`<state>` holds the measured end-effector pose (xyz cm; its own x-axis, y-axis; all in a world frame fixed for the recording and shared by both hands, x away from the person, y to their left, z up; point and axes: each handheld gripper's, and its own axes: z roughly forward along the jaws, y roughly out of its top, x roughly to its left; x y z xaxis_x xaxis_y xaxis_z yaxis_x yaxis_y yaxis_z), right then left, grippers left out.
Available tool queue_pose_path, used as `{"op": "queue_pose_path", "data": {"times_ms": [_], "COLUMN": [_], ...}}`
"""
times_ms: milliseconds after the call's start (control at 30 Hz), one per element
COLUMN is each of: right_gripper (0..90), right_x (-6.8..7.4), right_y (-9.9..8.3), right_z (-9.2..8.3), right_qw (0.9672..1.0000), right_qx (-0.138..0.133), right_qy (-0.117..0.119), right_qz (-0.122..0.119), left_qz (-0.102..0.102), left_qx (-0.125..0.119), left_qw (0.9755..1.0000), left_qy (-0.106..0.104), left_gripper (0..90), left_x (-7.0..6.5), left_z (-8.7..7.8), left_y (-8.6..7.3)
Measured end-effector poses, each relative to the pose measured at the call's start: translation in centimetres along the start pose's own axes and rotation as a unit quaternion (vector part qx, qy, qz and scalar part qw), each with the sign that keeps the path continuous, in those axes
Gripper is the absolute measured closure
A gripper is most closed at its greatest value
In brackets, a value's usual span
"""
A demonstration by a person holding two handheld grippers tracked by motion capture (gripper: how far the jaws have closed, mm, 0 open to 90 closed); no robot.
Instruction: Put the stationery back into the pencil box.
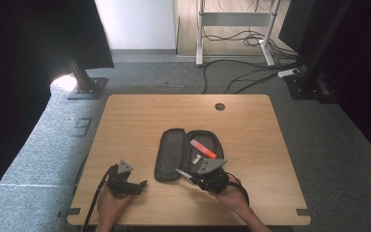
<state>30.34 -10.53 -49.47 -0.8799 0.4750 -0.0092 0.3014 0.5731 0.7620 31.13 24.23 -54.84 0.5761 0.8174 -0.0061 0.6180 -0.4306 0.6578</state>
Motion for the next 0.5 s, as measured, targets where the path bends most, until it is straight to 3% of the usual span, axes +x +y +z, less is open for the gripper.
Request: {"op": "queue_pose_path", "data": {"times_ms": [500], "right_gripper": [78.4], "right_x": [-2.6], "right_y": [0.7], "right_z": [-0.1], "right_qw": [0.9993], "right_qx": [0.001], "right_qy": [-0.034], "right_qz": [0.016], "left_qz": [0.0], "left_qx": [0.0], "left_qw": [1.0], "left_qy": [0.0], "left_gripper": [0.0], "left_x": [0.0], "left_z": [0.0], "left_y": [0.0]}}
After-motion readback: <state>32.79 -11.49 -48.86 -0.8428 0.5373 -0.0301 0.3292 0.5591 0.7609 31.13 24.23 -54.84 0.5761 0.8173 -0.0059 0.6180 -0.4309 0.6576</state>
